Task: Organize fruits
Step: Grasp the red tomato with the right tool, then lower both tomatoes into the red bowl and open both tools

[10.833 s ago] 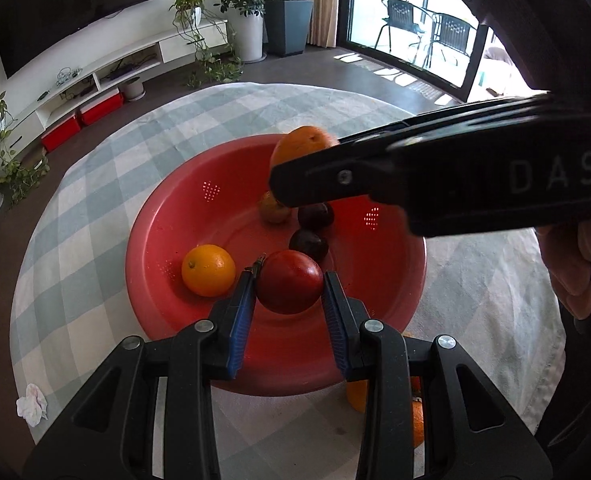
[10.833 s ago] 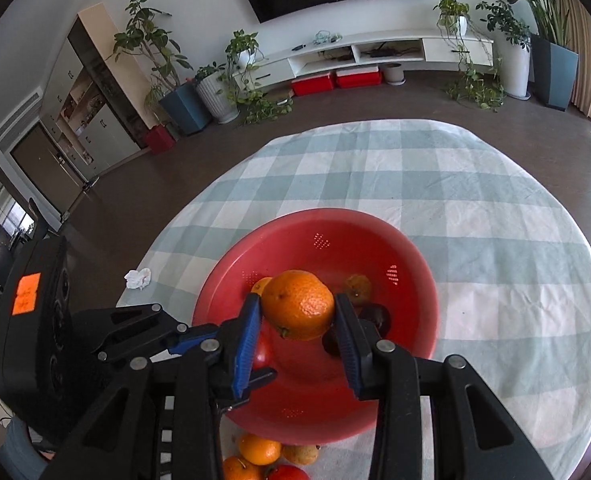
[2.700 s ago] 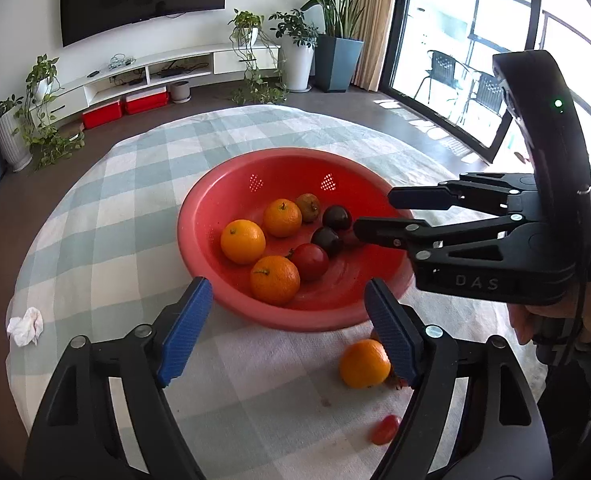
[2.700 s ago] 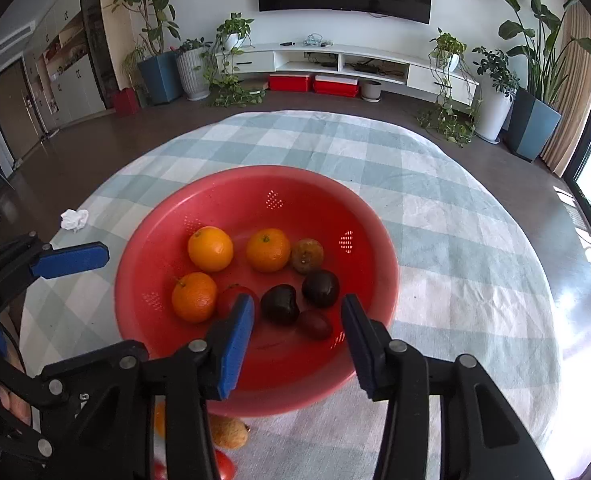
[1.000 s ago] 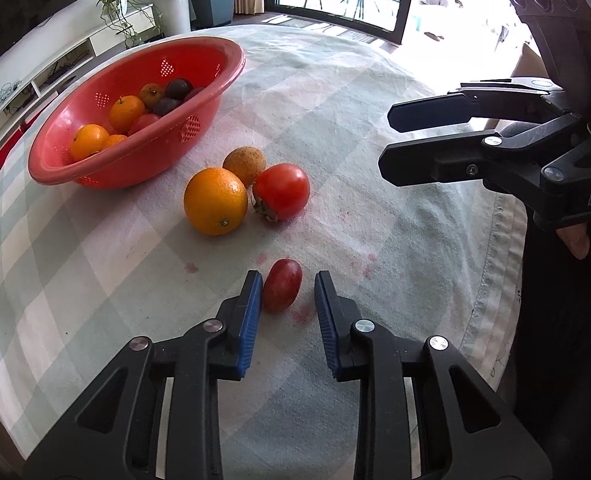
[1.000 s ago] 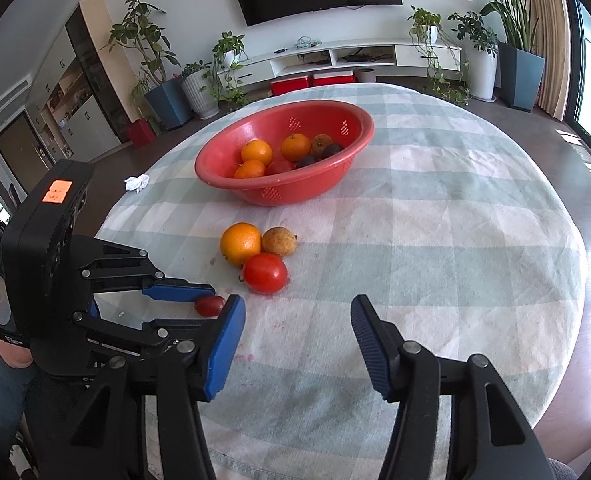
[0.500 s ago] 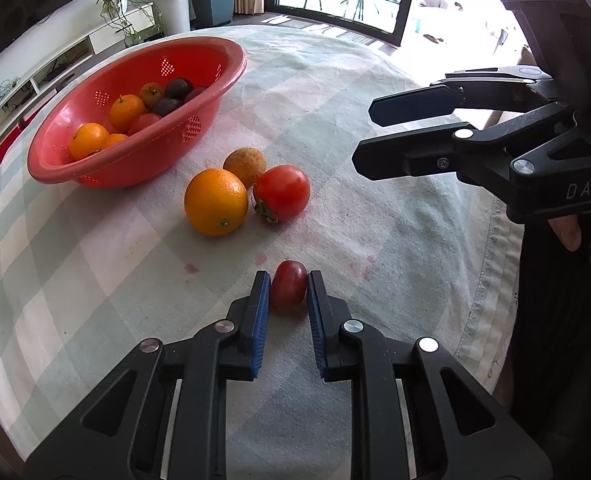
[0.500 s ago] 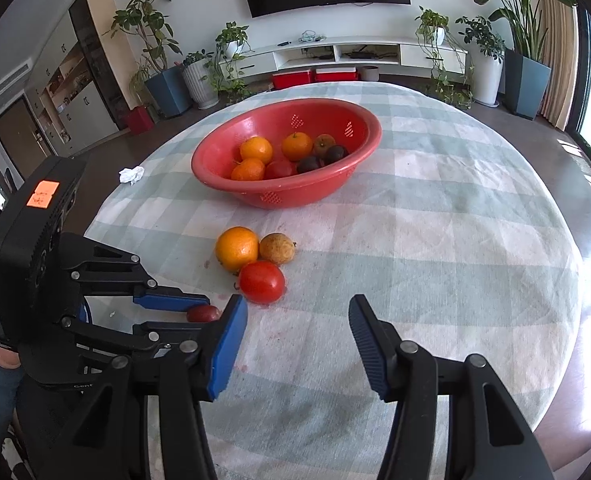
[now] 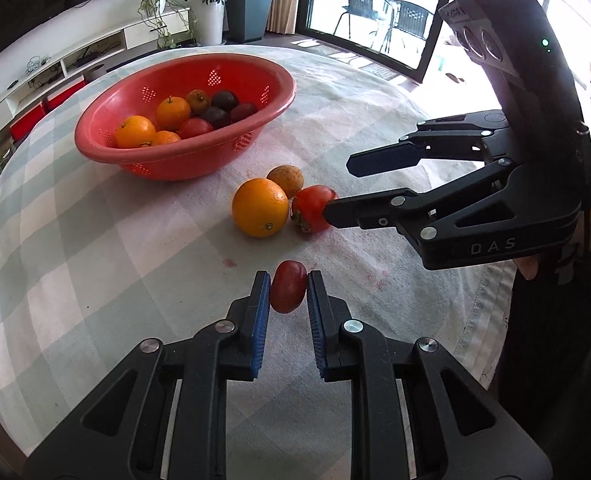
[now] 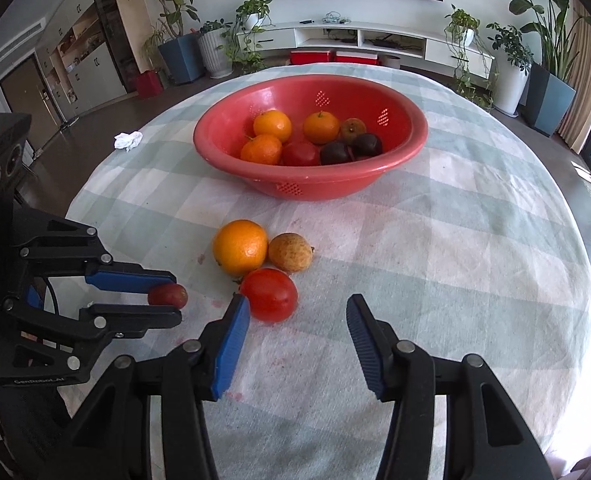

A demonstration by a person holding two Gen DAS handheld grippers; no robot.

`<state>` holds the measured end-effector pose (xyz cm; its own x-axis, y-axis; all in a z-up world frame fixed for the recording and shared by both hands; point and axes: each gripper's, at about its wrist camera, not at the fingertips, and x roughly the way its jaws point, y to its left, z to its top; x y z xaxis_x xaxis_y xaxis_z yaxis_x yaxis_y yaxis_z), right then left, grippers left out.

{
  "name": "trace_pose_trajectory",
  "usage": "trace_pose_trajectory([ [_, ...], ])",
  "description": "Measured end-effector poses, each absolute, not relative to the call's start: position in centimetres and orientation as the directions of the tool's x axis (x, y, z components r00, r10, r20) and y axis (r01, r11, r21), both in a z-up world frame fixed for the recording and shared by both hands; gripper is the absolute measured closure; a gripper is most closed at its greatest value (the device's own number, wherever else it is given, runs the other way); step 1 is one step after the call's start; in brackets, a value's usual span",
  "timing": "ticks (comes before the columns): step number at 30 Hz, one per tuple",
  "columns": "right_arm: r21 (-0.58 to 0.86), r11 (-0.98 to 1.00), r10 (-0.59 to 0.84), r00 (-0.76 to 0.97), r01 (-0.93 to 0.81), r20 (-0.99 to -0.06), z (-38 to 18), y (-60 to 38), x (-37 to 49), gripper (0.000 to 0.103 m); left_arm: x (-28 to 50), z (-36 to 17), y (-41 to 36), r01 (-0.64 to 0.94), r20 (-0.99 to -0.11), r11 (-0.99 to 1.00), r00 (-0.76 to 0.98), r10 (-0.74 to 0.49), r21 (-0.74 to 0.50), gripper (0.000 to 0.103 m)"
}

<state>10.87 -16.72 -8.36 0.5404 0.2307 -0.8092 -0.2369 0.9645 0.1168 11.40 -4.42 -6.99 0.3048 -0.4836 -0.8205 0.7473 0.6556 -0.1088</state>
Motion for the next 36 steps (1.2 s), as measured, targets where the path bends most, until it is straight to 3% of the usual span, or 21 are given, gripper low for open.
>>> trace_pose_trajectory([
  [14, 0.138, 0.951, 0.265, 0.496, -0.278, -0.827, -9.6, -15.3, 12.3, 0.050, 11.7, -7.6, -3.4, 0.721, -0.811, 0.680, 0.315, -0.492, -0.133, 0.085],
  [21, 0.142, 0.949, 0.272, 0.500, -0.282, -0.822, -9.6, -15.5, 12.2, 0.066, 11.8, -7.8, -3.6, 0.718, -0.812, 0.684, 0.316, -0.490, -0.133, 0.085],
  [36, 0.188, 0.949, 0.301, 0.539, -0.255, -0.787, -7.3, -17.2, 9.8, 0.068, 12.0, -6.2, -2.8, 0.695, -0.786, 0.707, 0.362, -0.501, -0.131, 0.085],
])
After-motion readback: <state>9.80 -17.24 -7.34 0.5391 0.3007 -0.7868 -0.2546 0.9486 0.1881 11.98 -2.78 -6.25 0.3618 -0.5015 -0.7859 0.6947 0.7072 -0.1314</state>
